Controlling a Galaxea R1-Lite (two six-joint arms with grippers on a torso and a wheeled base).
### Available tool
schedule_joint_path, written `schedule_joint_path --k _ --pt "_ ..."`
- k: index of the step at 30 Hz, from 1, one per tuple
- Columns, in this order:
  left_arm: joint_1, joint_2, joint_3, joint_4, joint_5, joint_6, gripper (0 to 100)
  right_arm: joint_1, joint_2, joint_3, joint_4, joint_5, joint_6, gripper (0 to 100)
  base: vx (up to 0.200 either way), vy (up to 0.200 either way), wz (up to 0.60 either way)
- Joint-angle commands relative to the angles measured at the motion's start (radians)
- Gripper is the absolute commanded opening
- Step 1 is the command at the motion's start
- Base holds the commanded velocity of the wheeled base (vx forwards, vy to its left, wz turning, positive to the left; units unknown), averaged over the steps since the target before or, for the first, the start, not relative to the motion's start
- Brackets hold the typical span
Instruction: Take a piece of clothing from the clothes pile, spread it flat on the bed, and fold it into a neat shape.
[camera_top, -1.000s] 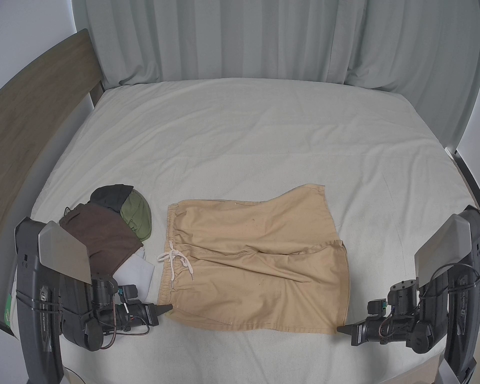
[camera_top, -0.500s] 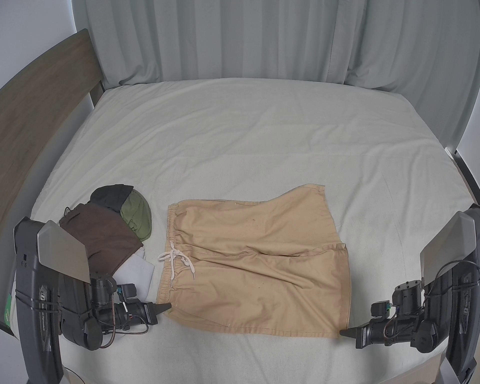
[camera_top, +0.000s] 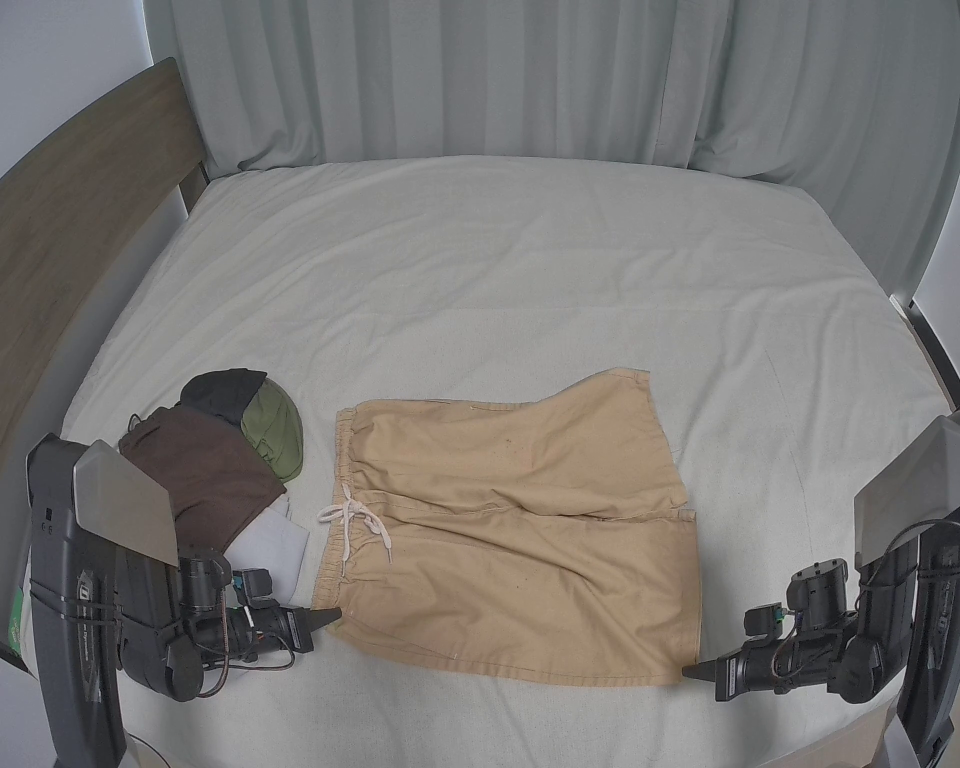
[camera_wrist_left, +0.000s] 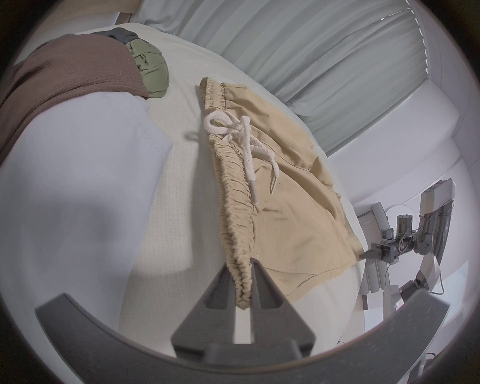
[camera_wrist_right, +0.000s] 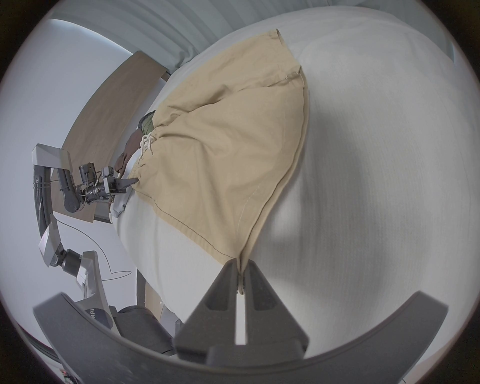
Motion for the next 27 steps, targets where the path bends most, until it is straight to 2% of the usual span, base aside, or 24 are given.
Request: schedule_joint_path --k 1,2,3,5,10,15,27 --pt "0.015 -0.005 0.022 -0.001 -0.021 0.021 0 0.001 0.025 0.017 -0.033 -0.001 0.001 0 0.0 0.0 0.0" --pt "0.015 -0.005 0.022 -0.001 -0.021 0.021 0 0.001 0.025 0.017 -0.033 -0.001 0.001 0 0.0 0.0 0.0" --pt "0.037 -0.007 0.045 -0.001 -0.067 0.066 0 0.001 0.03 0.017 -0.033 -0.001 0.0 0 0.0 0.0 0.0" --pt "0.058 -0.007 0.064 -0.001 -0.096 0.116 0 0.001 0.025 0.017 -0.024 -0.001 0.0 0 0.0 0.0 0.0" --pt "0.098 -0.007 0.101 -0.001 -0.132 0.211 0 0.004 0.004 0.017 0.022 -0.001 -0.003 0 0.0 0.0 0.0" --pt "0.1 -0.018 0.141 0.001 -0.141 0.228 0 0.009 -0.059 0.017 0.112 0.006 -0.022 0 0.0 0.0 0.0" --pt "0.111 -0.015 0.224 0.003 -0.162 0.331 0 0.015 -0.111 0.017 0.189 0.022 -0.031 0 0.0 0.0 0.0"
